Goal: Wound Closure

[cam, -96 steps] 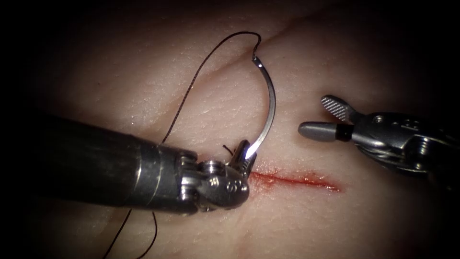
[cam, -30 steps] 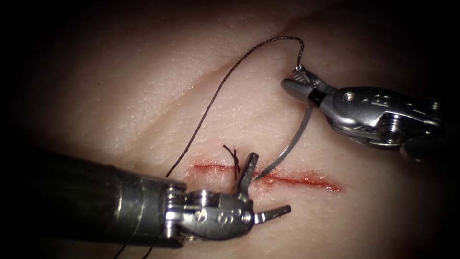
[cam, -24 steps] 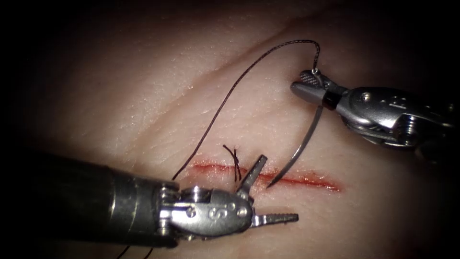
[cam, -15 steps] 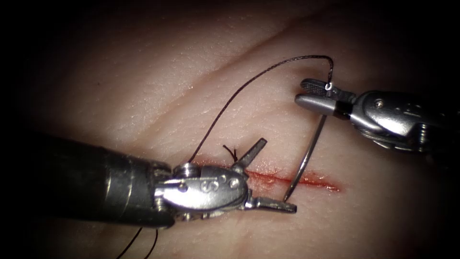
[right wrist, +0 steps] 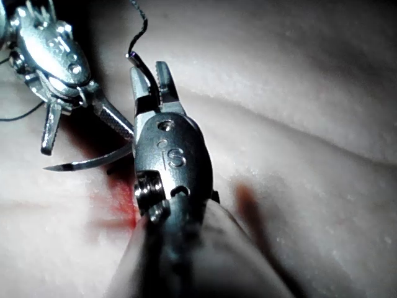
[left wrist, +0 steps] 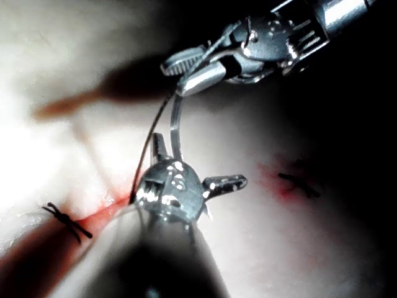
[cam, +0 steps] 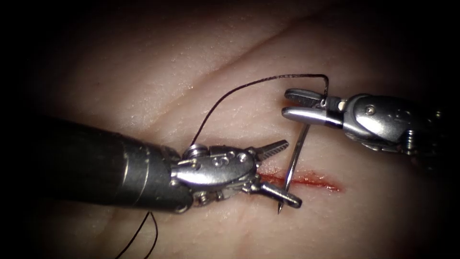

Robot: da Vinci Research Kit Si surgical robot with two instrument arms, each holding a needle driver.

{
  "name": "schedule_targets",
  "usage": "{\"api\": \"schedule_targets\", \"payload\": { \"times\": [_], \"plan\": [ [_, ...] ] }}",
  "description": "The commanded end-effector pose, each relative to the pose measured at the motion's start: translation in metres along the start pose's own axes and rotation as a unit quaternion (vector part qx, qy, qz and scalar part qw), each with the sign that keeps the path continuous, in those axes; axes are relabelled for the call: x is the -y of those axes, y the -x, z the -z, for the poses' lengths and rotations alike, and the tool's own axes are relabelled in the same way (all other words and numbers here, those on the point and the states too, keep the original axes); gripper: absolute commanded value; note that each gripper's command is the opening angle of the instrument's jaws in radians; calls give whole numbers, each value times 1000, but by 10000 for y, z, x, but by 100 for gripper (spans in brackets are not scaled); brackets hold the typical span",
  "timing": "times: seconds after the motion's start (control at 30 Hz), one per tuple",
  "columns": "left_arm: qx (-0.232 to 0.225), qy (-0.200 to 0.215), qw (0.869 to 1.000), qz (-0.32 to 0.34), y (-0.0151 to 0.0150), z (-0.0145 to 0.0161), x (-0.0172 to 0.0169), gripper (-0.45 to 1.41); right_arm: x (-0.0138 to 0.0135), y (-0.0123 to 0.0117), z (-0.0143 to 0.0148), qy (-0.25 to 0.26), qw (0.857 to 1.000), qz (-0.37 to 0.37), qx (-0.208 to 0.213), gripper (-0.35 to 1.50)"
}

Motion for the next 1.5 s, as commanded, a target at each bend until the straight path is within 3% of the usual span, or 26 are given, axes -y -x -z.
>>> {"api": "schedule_targets", "payload": {
  "times": [0.03,0.3,0.7,0.8,0.83,0.87,0.9,0.93,0.97,1.23,1.27,1.3,1.37,1.4,1.47,1.5],
  "plan": [
    [3,3,1000,7,4,-5,5,104,4,6,-7,-5,1000,5,-3,-35],
    [6,49,998,49,11,2,27,98,7,6,-7,-24,999,22,-15,-35],
    [17,79,994,80,13,-7,29,84,14,0,-22,-29,999,28,-35,-35],
    [22,84,991,102,13,-4,29,69,14,0,-22,-29,998,28,-37,-35],
    [27,86,989,120,13,-3,30,49,14,0,-22,-29,998,29,-37,-35],
    [29,88,985,143,13,0,31,0,15,0,-22,-30,998,29,-38,-35],
    [30,89,984,152,13,1,32,-30,15,0,-22,-30,998,29,-38,-35],
    [30,89,984,152,13,1,32,-30,15,0,-22,-30,998,29,-38,-35],
    [31,91,982,161,13,3,33,-45,15,0,-22,-30,998,29,-38,-35],
    [36,96,974,203,12,4,32,-45,15,0,-22,-26,998,29,-40,-35],
    [35,99,972,212,10,3,30,-45,15,0,-22,-11,999,28,-27,-3],
    [35,99,972,212,10,3,30,-45,15,0,-22,-11,999,28,-27,-3],
    [31,100,971,214,8,3,27,-45,13,-1,-22,-5,1000,18,-23,47],
    [28,102,970,217,7,3,25,-45,12,-1,-22,6,1000,-3,-15,93],
    [18,104,970,218,4,4,23,-45,11,0,-21,32,997,-65,-2,125],
    [18,104,970,218,4,4,23,-45,11,0,-21,32,997,-65,-2,125]
  ]
}}
